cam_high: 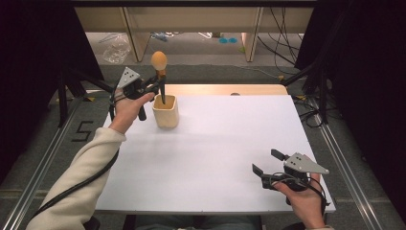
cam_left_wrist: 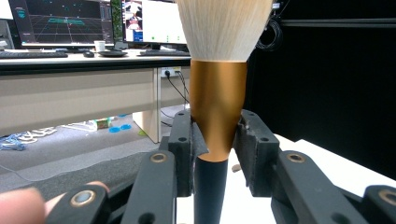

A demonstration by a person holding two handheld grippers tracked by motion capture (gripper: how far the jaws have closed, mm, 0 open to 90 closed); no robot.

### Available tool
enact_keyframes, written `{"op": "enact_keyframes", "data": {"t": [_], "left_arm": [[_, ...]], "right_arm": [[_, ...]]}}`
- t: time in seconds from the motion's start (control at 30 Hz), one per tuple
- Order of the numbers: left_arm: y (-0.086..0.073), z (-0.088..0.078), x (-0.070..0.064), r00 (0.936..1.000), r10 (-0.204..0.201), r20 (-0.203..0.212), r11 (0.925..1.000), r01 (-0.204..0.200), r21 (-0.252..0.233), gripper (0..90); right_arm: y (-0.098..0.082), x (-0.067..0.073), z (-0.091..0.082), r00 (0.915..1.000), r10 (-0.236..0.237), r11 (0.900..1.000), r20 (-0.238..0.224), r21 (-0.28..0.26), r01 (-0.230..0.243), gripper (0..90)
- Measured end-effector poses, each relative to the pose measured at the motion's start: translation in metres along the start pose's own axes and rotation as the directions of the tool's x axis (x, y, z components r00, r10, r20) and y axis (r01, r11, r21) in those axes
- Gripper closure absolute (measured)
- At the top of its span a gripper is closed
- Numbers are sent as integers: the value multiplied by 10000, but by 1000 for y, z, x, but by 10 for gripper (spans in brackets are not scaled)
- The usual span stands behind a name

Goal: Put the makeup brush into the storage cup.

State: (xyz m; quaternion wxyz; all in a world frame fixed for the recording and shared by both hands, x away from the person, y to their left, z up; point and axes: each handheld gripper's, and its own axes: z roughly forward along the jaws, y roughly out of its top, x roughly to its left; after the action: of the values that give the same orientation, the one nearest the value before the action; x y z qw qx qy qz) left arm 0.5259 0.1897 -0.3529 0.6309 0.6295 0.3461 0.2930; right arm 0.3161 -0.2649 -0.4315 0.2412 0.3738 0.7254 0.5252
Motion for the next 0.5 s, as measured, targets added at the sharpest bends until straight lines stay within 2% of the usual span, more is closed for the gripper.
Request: {"op": "enact_keyframes", "data": {"t": [0.3,0.33,0.4,0.47,0.5], "left_arm": [[1,2,2,9999,97,-81,9999,-96,37,690],[1,2,2,10000,6,-89,10000,-6,33,690],[1,3,3,9999,88,-104,10000,-88,18,690],[0,4,4,9998,133,-128,9999,-132,27,690],[0,4,3,9999,21,-138,10000,-21,8,690]], "right_arm": [[0,0,-1,9999,-87,10000,61,14,87,146],[0,0,-1,10000,-55,10000,15,-23,55,147],[0,0,-1,10000,37,10000,-40,1,-37,146],[0,-1,-1,10000,-79,10000,39,-12,79,146],[1,-1,-2,9999,-95,10000,50,-12,95,146]]}}
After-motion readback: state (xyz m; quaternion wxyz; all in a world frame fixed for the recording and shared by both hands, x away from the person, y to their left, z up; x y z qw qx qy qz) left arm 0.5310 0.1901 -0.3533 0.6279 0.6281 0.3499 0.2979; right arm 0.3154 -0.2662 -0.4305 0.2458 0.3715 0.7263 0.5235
